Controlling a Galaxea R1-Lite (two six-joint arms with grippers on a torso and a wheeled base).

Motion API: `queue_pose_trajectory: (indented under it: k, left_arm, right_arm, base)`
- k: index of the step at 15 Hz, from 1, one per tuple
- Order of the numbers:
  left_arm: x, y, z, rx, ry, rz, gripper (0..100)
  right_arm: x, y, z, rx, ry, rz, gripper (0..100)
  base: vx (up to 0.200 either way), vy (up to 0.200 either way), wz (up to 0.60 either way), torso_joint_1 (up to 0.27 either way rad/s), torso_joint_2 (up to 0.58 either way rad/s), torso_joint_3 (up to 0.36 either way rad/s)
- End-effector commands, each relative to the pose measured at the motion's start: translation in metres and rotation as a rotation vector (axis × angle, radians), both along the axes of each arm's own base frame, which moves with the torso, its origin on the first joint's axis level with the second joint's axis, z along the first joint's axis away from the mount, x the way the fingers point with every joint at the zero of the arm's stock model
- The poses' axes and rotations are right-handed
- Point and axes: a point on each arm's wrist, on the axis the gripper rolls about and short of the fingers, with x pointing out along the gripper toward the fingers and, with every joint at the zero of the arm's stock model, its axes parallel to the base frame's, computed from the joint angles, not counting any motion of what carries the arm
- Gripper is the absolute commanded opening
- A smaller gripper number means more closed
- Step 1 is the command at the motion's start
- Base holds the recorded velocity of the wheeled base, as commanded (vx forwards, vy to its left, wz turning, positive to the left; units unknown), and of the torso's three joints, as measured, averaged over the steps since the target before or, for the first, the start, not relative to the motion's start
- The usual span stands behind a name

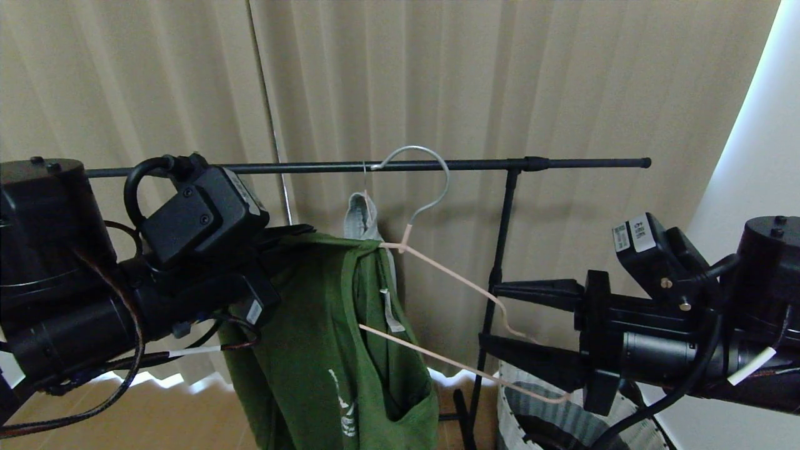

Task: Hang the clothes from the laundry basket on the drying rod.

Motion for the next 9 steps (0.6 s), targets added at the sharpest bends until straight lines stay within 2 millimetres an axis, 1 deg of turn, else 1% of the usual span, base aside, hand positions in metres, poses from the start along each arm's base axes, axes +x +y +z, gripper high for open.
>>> queue_pose_trajectory:
  k: [1, 2, 4, 5, 8, 9]
  left_arm:
    - [0.000, 0.003, -0.001, 0.006, 0.001, 0.073, 0]
    - [0.002, 0.007, -0.004, 0.018, 0.007, 0.172, 0]
    - [0.005, 0.014, -0.008, 0.039, 0.015, 0.316, 0]
    - [0.007, 0.016, -0.011, 0.022, 0.033, 0.425, 0]
    - [0.011, 0.016, -0.012, -0.064, 0.076, 0.515, 0]
    - [0.012, 0.016, -0.012, -0.103, 0.089, 0.553, 0]
  right_arm:
    - [0.005, -0.006, 0.001, -0.008, -0.013, -0.071, 100]
    - [0.008, -0.011, 0.001, -0.034, -0.045, -0.134, 100]
    - [0.012, -0.019, 0.001, -0.058, -0.075, -0.199, 100]
    - [0.012, -0.022, 0.001, -0.063, -0.079, -0.230, 100]
    - [0.011, -0.025, 0.000, -0.073, -0.084, -0.287, 100]
    - [0.009, -0.025, -0.004, -0.076, -0.083, -0.287, 100]
  base:
    - [0.000, 0.000, 0.00, 0.000, 0.00, 0.000]
    - [0.000, 0.000, 0.00, 0.000, 0.00, 0.000]
    - [0.000, 0.000, 0.00, 0.000, 0.00, 0.000]
    - [0.000, 0.000, 0.00, 0.000, 0.00, 0.000]
    - [0.000, 0.000, 0.00, 0.000, 0.00, 0.000]
    - [0.000, 0.000, 0.00, 0.000, 0.00, 0.000]
